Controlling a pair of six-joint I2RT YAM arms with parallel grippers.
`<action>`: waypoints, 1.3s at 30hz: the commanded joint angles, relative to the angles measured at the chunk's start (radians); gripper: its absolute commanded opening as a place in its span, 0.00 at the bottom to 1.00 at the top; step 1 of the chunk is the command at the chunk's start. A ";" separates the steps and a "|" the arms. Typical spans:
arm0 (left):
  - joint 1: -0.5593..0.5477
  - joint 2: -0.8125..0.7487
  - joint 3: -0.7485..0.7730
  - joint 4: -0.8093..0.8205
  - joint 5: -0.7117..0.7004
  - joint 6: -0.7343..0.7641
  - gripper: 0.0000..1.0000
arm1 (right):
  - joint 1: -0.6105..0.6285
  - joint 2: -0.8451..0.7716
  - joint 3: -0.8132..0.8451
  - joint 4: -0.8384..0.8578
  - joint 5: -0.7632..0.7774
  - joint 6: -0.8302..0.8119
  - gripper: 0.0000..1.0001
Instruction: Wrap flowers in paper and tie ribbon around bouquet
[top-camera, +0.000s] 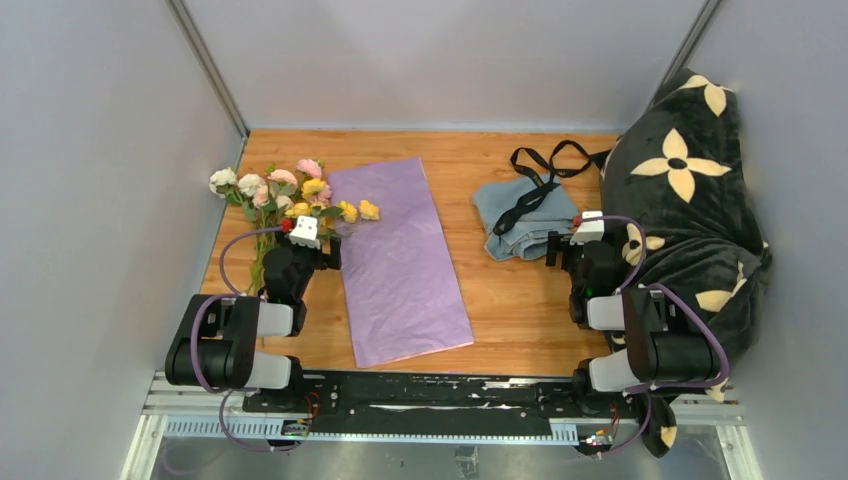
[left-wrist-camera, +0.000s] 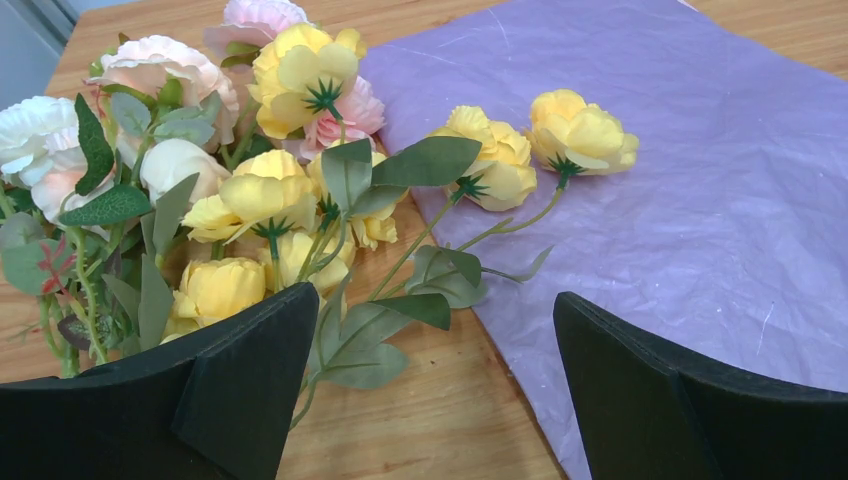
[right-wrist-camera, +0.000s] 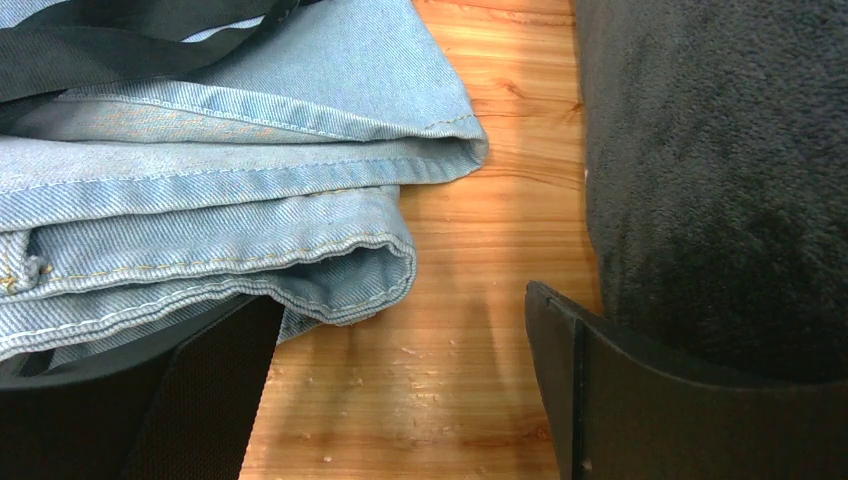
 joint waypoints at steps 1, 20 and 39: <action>0.000 -0.004 0.013 0.033 -0.004 0.005 1.00 | -0.009 -0.004 -0.001 0.015 -0.006 0.002 0.95; 0.032 -0.286 0.735 -1.576 0.274 0.458 0.97 | 0.226 -0.211 0.756 -1.145 -0.347 0.174 0.48; -0.053 -0.176 0.570 -1.769 0.192 0.649 0.84 | 0.457 0.663 1.413 -1.387 -0.552 0.322 0.44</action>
